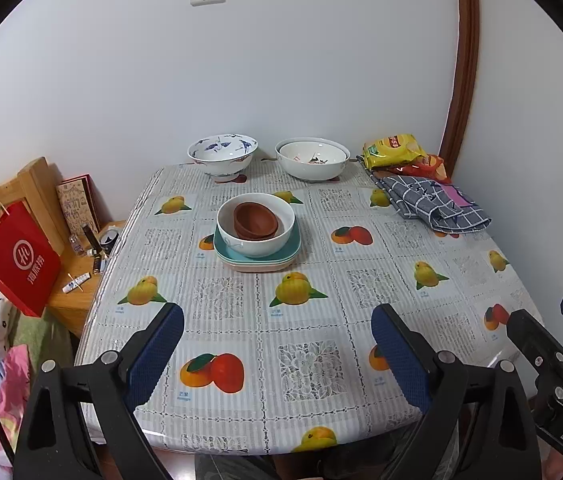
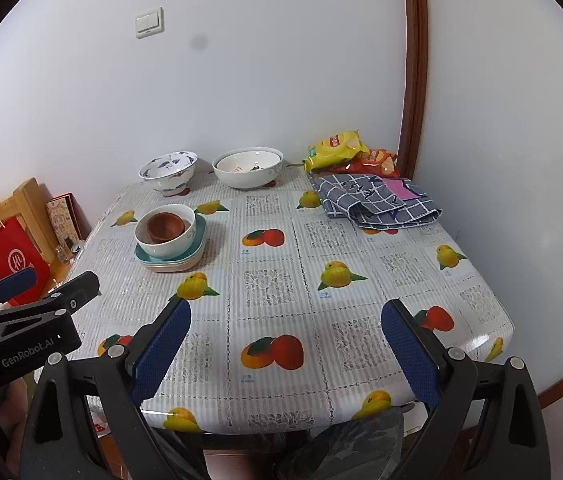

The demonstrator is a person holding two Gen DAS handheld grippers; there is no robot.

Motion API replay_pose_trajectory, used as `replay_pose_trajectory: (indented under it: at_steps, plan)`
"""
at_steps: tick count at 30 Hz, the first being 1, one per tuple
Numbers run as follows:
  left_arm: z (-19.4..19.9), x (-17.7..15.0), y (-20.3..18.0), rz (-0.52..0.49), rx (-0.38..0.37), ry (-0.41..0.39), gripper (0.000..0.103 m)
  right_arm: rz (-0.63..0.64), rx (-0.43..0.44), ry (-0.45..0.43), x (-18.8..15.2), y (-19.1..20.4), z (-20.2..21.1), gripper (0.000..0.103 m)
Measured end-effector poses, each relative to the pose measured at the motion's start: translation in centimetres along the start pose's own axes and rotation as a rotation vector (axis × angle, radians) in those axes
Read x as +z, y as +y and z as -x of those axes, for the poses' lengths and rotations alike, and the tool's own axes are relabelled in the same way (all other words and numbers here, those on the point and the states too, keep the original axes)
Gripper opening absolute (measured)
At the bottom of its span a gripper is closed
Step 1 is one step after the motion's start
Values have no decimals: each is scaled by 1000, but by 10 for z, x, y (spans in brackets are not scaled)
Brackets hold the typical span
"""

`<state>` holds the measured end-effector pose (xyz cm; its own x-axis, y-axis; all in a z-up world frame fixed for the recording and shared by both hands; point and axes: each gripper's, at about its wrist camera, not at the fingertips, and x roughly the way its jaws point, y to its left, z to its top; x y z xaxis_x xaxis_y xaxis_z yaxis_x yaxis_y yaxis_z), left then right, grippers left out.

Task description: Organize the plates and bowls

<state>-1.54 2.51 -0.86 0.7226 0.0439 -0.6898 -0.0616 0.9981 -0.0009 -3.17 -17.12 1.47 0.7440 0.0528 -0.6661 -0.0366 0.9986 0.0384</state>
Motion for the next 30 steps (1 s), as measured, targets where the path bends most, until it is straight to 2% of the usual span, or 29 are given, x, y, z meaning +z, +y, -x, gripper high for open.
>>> replay_pose_trajectory:
  at_steps: [30]
  plan:
    - [-3, -4, -1, -6, -3, 13, 95, -20, -4, -18, -3, -6, 7, 95]
